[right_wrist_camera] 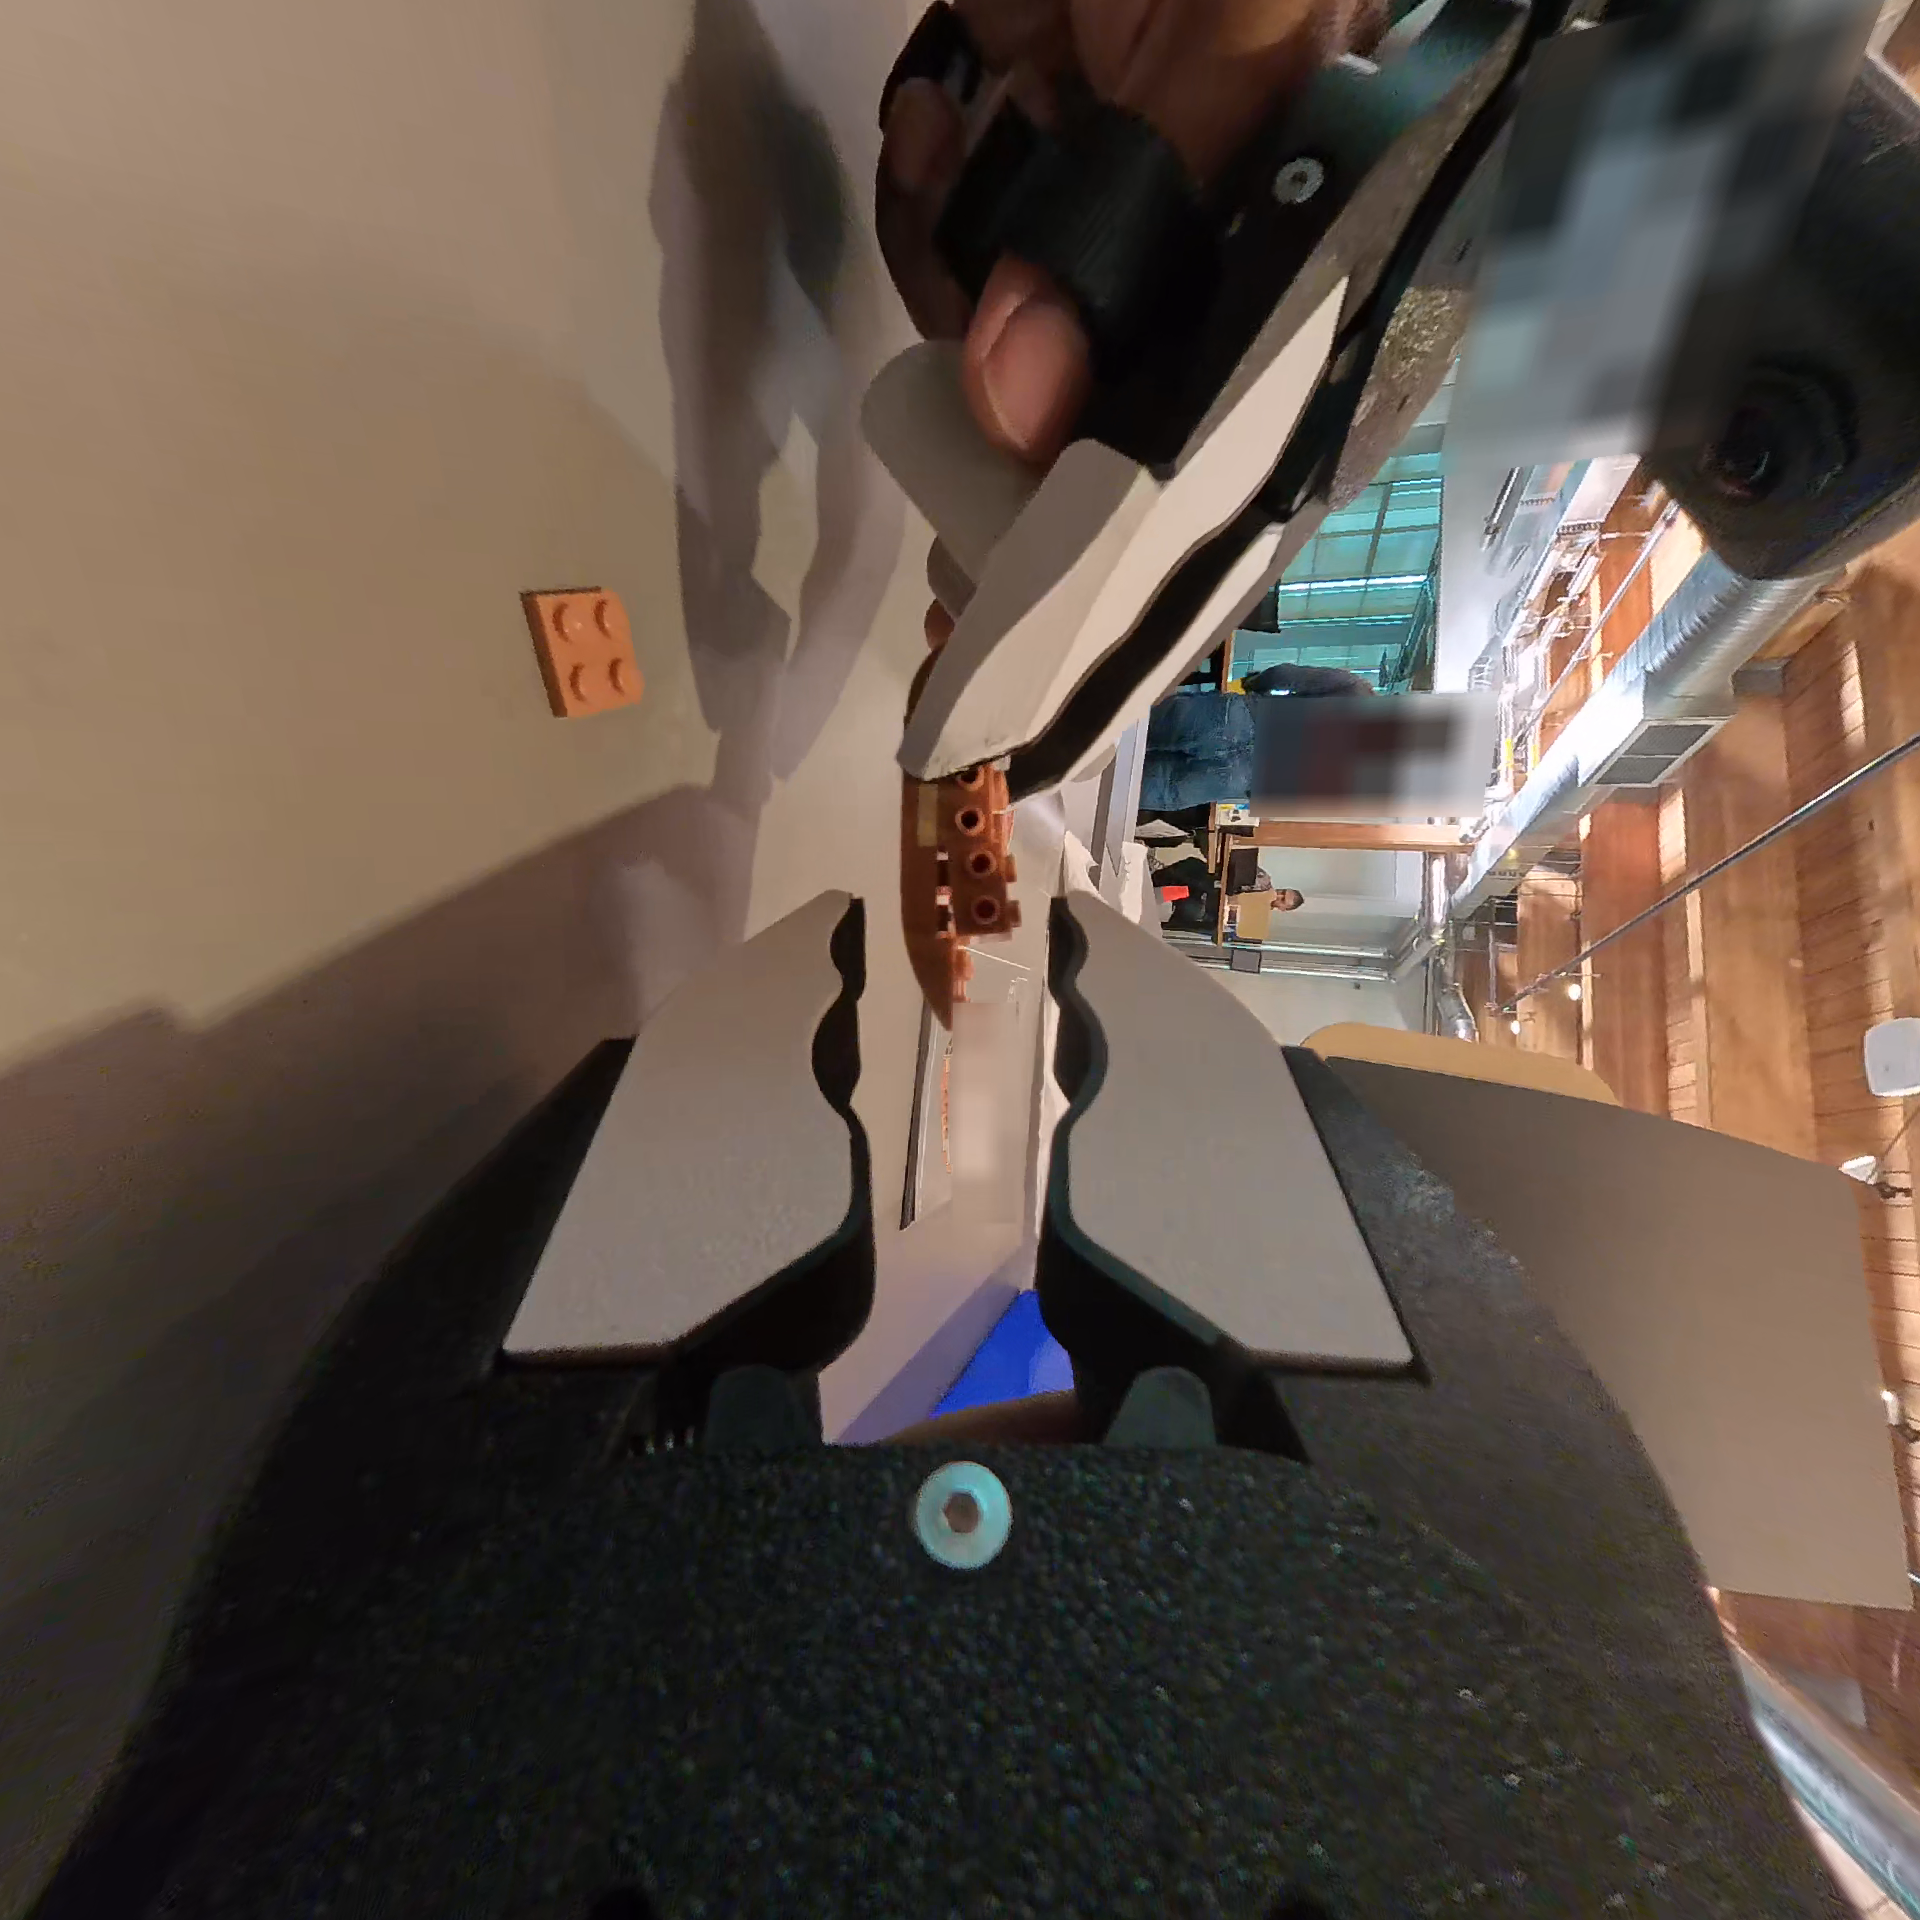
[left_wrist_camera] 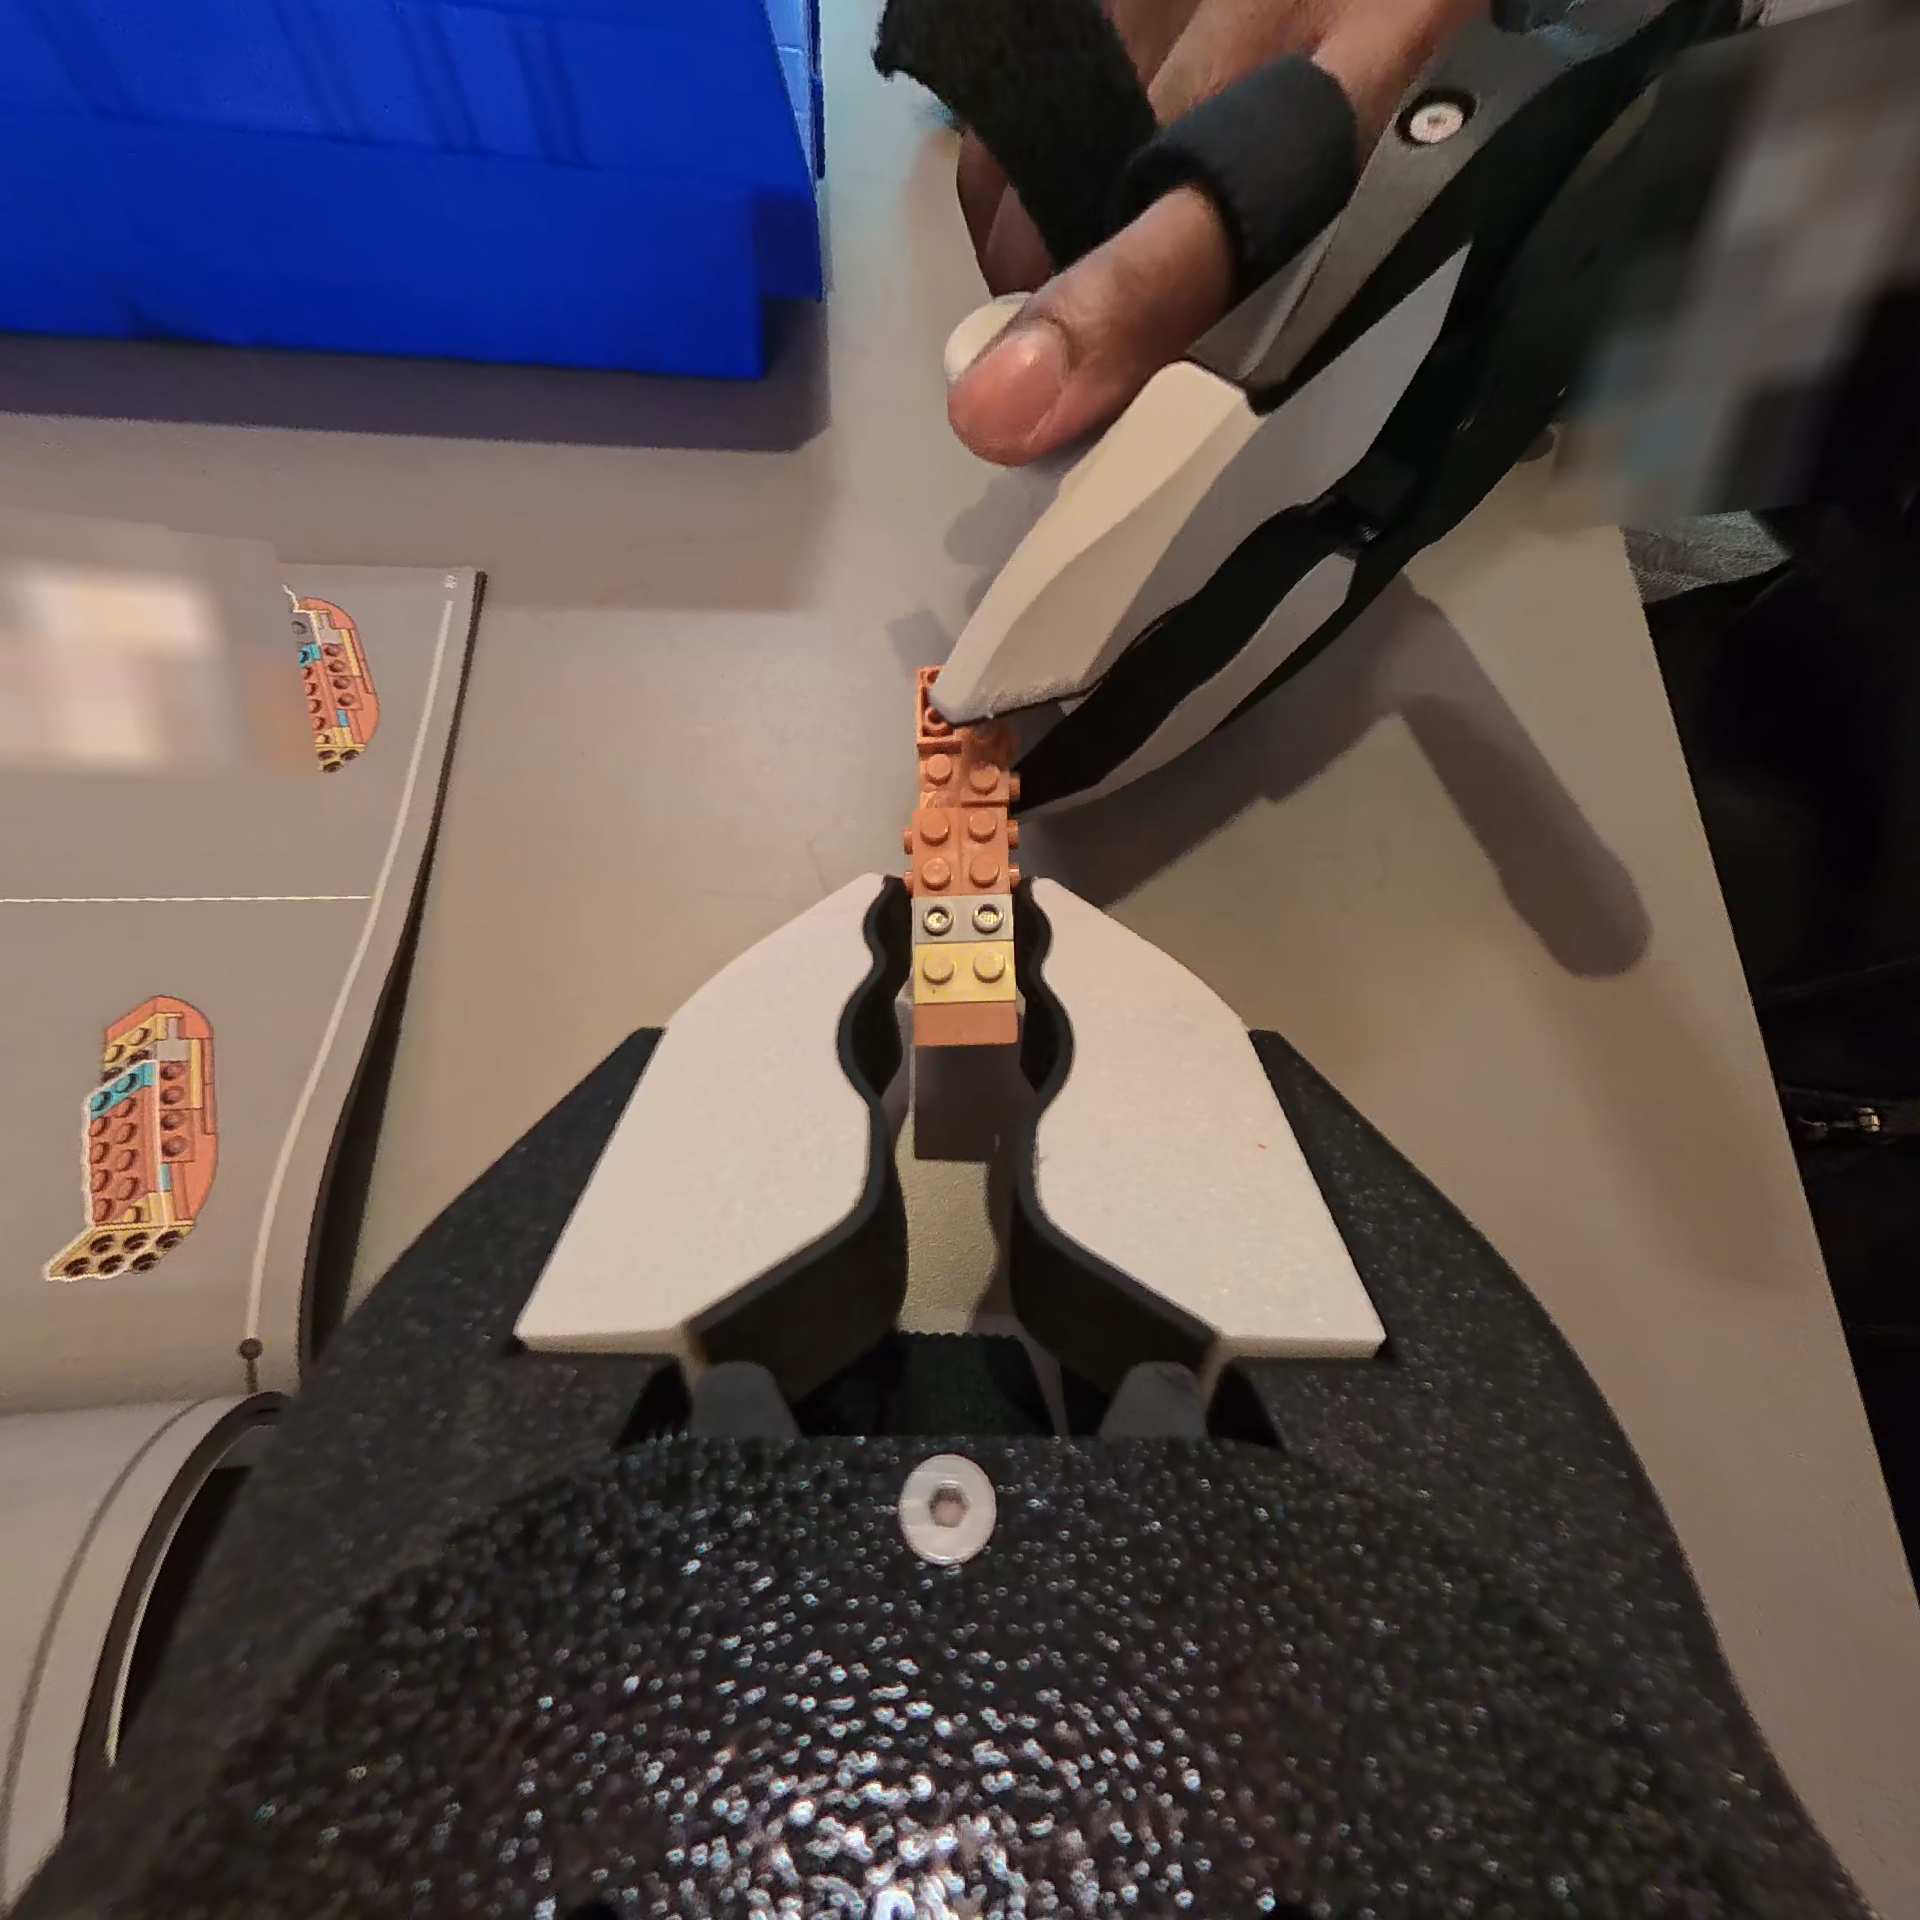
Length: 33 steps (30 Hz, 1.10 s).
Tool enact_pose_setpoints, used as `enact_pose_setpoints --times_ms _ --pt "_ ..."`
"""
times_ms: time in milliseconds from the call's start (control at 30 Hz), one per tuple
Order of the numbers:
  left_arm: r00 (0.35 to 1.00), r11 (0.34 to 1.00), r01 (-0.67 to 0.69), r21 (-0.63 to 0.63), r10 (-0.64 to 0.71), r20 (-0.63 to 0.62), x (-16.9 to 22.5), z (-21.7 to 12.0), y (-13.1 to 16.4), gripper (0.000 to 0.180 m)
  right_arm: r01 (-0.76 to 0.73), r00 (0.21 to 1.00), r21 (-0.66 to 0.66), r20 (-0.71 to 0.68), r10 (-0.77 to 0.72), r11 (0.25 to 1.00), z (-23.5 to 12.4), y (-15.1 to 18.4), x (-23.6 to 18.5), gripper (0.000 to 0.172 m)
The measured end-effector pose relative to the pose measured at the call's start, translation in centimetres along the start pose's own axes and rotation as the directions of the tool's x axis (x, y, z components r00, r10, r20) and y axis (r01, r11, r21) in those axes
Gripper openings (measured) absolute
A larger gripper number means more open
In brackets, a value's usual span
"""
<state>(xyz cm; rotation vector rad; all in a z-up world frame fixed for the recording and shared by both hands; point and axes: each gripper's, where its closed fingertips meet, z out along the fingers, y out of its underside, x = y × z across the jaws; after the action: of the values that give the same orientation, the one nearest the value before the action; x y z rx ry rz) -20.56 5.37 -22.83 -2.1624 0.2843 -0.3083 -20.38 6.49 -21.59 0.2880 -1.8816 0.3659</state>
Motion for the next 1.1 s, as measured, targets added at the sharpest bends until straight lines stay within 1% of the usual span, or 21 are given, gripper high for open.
enact_pose_setpoints --times_ms 300,467,600,733,1000,1100 --pt "1.000 1.000 0.002 0.011 -0.002 -0.012 0.20 -0.06 -0.23 0.019 0.053 0.998 -0.010 -0.034 -0.053 0.999 0.29 -0.33 0.13 0.029" --pt "1.000 1.000 -0.001 0.020 0.001 -0.020 0.34 -0.10 -0.38 0.019 0.055 0.997 -0.016 -0.053 -0.056 0.998 0.35 -0.31 0.35 0.023" --pt "1.000 1.000 0.004 0.025 -0.003 -0.023 0.34 -0.13 -0.44 0.019 0.049 0.997 -0.019 -0.060 -0.050 0.999 0.39 -0.28 0.41 0.023" --pt "1.000 1.000 0.008 0.025 -0.007 -0.022 0.26 -0.12 -0.41 0.019 0.029 0.998 -0.028 -0.053 -0.031 0.999 0.50 -0.22 0.29 0.022" --pt "1.000 0.999 0.021 0.042 -0.020 -0.021 0.14 -0.25 -0.61 0.019 -0.055 0.998 -0.027 -0.036 0.054 0.998 0.64 -0.28 0.22 0.026" --pt "0.999 0.999 0.024 0.047 -0.023 -0.023 0.13 -0.28 -0.68 0.019 -0.056 0.998 -0.036 -0.045 0.054 0.998 0.67 -0.26 0.31 0.022"
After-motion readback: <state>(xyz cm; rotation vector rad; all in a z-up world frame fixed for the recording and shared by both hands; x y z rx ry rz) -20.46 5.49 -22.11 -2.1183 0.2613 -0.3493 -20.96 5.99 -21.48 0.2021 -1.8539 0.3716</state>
